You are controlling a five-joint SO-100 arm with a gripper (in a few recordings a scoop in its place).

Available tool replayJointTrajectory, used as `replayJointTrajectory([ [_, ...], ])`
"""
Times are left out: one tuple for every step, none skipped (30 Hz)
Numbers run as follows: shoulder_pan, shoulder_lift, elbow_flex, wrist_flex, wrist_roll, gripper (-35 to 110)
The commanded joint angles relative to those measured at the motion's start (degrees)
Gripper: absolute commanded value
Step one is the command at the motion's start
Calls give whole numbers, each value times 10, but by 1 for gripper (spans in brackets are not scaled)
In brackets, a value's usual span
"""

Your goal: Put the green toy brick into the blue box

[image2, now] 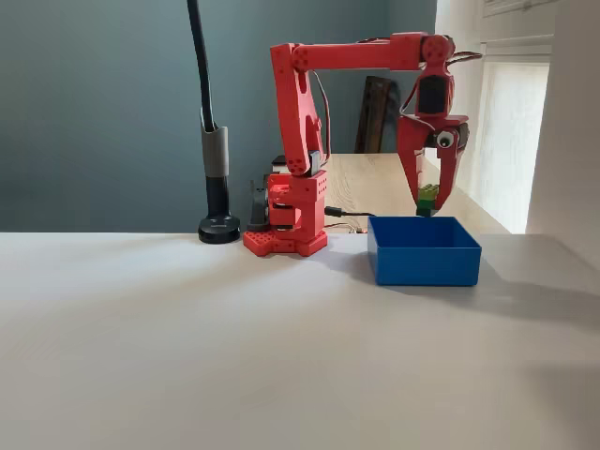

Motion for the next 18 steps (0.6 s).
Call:
replayJointTrajectory([
  [-9,9,-31,17,-1,26],
  [-9,9,-30,17,-2,29],
  [-9,9,-30,18,-2,31],
  [-9,9,-31,18,-4,31],
  [-9,9,-33,21,-4,31],
  [-9,9,-35,24,-5,31],
  [-9,9,-38,25,-5,31],
  [-9,9,-40,26,-5,31],
  [-9,9,-42,26,-5,31],
  [-7,9,-46,26,-6,30],
  [-4,10,-50,26,-6,29],
  [2,10,-59,26,-5,28],
  [10,10,-69,26,-5,27],
  [21,10,-81,25,-6,26],
  [36,10,-95,25,-7,25],
  [53,10,-107,20,-12,24],
  [72,10,-117,13,-18,24],
  [94,11,-124,2,-26,24],
])
